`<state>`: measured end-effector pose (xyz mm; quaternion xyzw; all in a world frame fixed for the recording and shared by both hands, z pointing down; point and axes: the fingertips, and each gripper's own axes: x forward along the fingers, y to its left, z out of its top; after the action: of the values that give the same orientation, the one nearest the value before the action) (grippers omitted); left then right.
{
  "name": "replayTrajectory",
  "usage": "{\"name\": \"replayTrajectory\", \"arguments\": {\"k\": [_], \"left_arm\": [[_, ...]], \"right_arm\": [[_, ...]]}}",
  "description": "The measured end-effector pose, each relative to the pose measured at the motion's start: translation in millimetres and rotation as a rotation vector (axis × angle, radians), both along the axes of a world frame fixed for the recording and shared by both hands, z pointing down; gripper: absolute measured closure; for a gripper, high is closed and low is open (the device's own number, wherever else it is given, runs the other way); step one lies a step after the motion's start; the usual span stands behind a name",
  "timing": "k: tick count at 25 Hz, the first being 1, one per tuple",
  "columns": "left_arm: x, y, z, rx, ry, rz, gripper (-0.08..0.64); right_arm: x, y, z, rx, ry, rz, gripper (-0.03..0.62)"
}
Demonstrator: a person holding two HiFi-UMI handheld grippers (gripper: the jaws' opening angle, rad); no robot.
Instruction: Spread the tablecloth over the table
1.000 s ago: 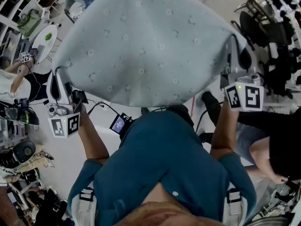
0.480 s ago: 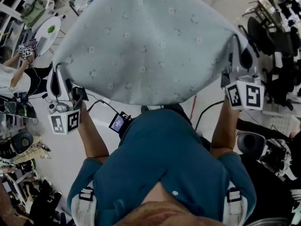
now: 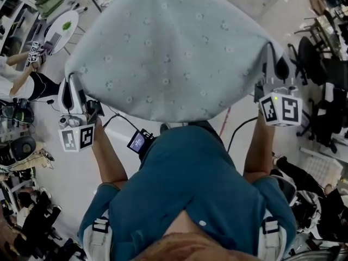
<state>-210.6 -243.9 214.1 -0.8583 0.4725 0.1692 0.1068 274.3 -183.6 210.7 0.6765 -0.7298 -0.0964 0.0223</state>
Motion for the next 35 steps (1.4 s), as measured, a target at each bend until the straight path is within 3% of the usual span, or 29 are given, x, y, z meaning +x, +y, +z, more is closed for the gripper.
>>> {"name": "replayTrajectory", "arguments": {"k": [13, 35], "left_arm": [[23, -66, 60, -0.145, -0.048, -0.124, 0.543], [40, -189, 275, -0.55, -0.078, -0.237, 0.541]], "right_arm": [[38, -112, 76, -0.115, -0.03, -0.09, 0.576], [84, -283, 315, -0.443, -0.082, -0.214, 0.574]]}}
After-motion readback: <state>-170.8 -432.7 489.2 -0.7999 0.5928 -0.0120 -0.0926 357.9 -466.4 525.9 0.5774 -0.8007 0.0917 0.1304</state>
